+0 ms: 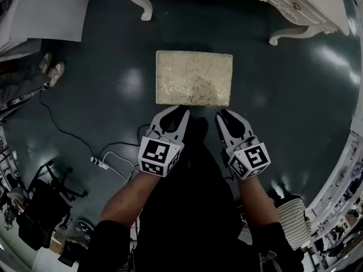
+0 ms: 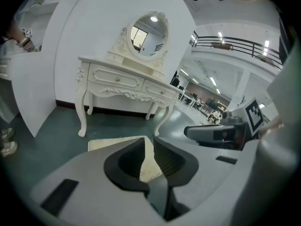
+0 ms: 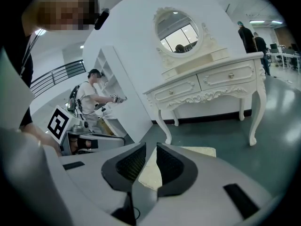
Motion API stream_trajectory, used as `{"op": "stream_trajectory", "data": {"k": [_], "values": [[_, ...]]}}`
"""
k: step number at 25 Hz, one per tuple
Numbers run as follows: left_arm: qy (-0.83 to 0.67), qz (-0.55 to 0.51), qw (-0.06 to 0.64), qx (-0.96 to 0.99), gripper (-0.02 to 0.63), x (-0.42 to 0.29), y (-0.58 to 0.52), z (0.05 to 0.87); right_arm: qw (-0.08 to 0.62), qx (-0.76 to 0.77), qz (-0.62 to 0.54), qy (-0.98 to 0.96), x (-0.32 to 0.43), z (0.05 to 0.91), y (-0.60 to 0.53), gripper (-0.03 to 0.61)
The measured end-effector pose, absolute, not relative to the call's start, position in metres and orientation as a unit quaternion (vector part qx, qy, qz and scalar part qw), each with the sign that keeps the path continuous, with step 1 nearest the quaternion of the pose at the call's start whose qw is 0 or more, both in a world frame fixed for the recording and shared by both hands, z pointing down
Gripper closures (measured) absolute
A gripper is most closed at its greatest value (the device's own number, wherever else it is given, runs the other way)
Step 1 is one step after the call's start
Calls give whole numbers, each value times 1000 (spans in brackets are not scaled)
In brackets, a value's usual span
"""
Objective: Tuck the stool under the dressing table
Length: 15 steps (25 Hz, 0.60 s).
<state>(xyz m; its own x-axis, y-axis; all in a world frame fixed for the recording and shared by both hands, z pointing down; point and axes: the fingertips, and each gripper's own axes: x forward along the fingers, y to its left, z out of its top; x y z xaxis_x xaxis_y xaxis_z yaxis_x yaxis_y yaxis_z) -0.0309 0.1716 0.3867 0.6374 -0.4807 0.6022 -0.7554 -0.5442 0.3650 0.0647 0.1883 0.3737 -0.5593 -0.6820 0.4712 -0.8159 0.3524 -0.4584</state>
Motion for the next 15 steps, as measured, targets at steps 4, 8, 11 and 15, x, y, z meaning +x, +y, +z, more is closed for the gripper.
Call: {"op": "stream_trajectory", "data": {"k": [4,8,11,15], "values": [[-358,239,324,842,546,-30,172,430,115,452,351,-812,66,416,189,499],[-371,252,330,831,540,-34,170,468,128,457,363,-802,74,462,188,491],[-385,270,334,817,534,-41,172,502,141,465,375,-790,85,496,192,482],[-401,297,336,799,522,-51,173,543,167,468,380,-780,95,536,197,474]]}}
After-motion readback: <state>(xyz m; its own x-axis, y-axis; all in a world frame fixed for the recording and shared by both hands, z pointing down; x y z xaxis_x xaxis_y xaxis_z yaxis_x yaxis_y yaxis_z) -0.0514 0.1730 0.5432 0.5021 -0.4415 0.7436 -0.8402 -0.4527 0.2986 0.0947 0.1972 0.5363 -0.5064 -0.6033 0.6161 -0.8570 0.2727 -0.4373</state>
